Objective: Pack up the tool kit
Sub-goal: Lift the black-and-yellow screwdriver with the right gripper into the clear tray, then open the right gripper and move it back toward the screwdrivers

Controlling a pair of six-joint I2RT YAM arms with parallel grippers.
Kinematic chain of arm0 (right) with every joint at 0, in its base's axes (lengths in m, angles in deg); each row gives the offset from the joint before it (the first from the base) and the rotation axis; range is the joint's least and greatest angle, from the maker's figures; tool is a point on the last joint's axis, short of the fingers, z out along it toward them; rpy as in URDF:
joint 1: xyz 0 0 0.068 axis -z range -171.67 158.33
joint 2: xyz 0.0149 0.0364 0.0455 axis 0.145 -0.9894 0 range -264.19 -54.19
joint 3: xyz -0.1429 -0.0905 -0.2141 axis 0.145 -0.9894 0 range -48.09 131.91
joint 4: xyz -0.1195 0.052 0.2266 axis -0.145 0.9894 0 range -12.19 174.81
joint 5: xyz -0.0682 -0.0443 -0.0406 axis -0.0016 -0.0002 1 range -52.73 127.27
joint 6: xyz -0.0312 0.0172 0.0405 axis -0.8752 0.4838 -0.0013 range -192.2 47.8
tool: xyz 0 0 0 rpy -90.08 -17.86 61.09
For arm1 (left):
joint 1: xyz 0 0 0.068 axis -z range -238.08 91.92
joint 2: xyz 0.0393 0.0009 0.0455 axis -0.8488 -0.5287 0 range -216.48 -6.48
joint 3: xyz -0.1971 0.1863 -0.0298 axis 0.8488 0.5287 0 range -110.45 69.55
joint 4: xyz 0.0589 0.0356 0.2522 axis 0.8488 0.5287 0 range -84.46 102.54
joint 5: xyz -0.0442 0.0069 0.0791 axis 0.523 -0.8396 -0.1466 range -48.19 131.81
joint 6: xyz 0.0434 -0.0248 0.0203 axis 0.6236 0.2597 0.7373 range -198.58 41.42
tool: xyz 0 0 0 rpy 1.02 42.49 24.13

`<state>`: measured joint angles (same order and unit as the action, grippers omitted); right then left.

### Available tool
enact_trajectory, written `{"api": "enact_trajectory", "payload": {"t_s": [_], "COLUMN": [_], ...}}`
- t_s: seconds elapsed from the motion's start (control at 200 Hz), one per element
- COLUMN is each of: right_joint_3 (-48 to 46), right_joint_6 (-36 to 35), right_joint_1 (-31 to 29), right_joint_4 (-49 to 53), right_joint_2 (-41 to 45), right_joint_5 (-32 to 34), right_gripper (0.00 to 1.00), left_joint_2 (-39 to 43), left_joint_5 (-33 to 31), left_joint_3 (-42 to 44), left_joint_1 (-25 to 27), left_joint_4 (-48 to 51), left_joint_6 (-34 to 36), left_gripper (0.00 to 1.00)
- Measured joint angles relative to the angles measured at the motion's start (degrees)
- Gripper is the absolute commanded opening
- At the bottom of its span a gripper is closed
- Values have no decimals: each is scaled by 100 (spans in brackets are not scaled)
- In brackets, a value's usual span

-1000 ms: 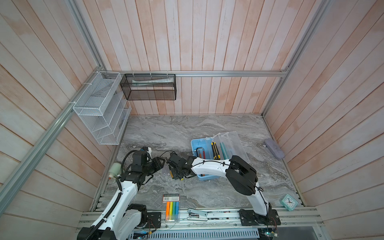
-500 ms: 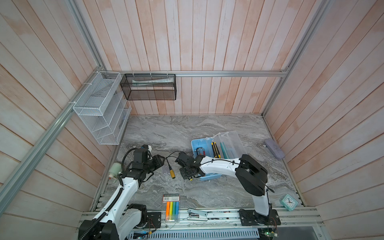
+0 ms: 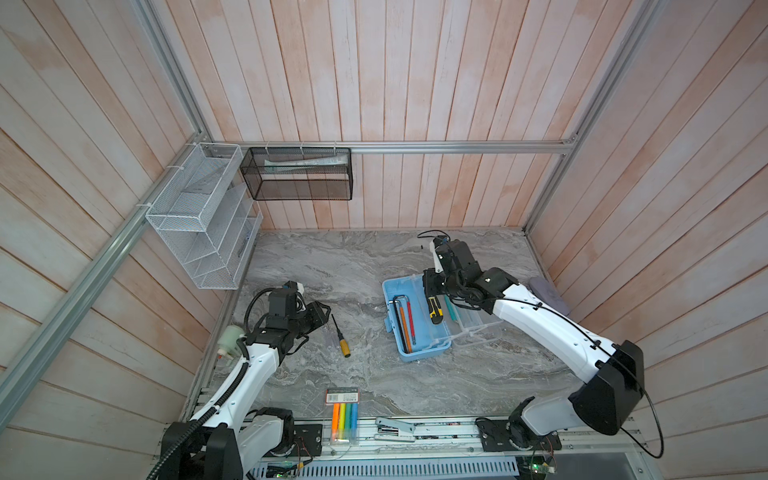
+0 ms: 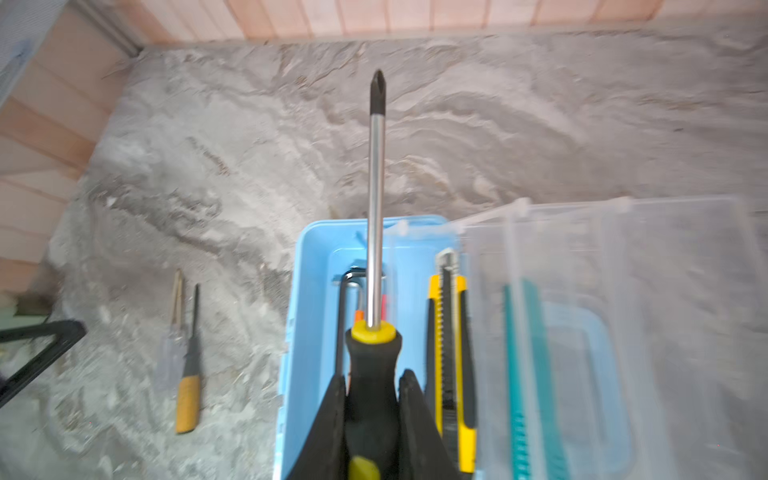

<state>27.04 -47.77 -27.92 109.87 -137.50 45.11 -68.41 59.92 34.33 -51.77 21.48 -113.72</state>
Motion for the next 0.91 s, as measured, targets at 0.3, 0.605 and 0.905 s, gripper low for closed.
{"api": "enact_trajectory", "payload": {"t_s": [0.3,0.605,0.905], "right_joint_3": [-420,-1040,-1320], "right_joint_6": [-595,-815,-811], "right_joint_1": [640,640,640], "right_joint_4": [339,426,549], "right_joint_2": [155,157,225], "right_joint_5": [726,927,717], "right_gripper": [0,0,23], "left_joint_2": [-44,-177,-195], "left_joint_5": [-4,-55,-264], "left_joint_3": [-22,-79,-79], "left_joint_1": [0,0,2], "left_joint_4": [-46,-42,-33], "left_joint_6": [26,74,116], "left_gripper": [48,51,56]}}
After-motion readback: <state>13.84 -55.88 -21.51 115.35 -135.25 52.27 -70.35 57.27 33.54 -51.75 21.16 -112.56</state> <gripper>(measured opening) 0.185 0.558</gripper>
